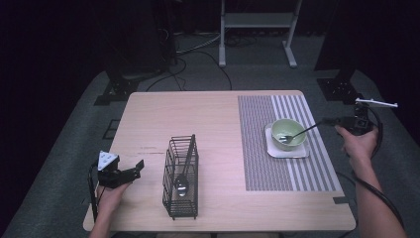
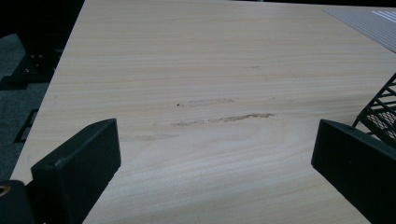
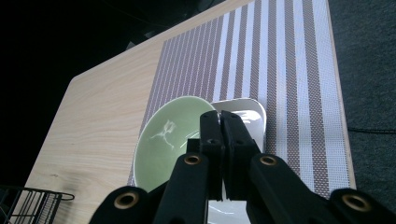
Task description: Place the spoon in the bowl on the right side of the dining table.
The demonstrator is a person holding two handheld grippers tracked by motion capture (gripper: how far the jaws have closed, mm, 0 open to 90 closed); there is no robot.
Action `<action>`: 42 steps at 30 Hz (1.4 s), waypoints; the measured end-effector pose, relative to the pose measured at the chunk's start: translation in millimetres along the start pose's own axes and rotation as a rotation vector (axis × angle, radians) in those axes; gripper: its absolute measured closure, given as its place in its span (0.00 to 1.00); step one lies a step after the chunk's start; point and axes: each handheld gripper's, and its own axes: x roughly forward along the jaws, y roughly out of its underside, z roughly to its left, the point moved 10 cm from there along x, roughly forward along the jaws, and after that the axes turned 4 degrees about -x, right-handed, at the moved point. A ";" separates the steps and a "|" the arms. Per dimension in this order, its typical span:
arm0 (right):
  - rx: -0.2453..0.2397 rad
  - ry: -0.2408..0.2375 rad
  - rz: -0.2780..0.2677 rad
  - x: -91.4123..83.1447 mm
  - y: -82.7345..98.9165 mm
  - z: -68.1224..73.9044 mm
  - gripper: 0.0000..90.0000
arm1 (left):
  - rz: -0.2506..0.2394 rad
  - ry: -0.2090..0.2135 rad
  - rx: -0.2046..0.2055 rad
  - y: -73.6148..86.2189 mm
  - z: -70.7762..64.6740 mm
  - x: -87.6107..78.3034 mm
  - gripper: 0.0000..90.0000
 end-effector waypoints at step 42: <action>0.024 -0.056 0.022 1.2 27.9 -11.8 0.72 | 0.011 0.009 -0.001 1.5 -1.7 3.2 0.00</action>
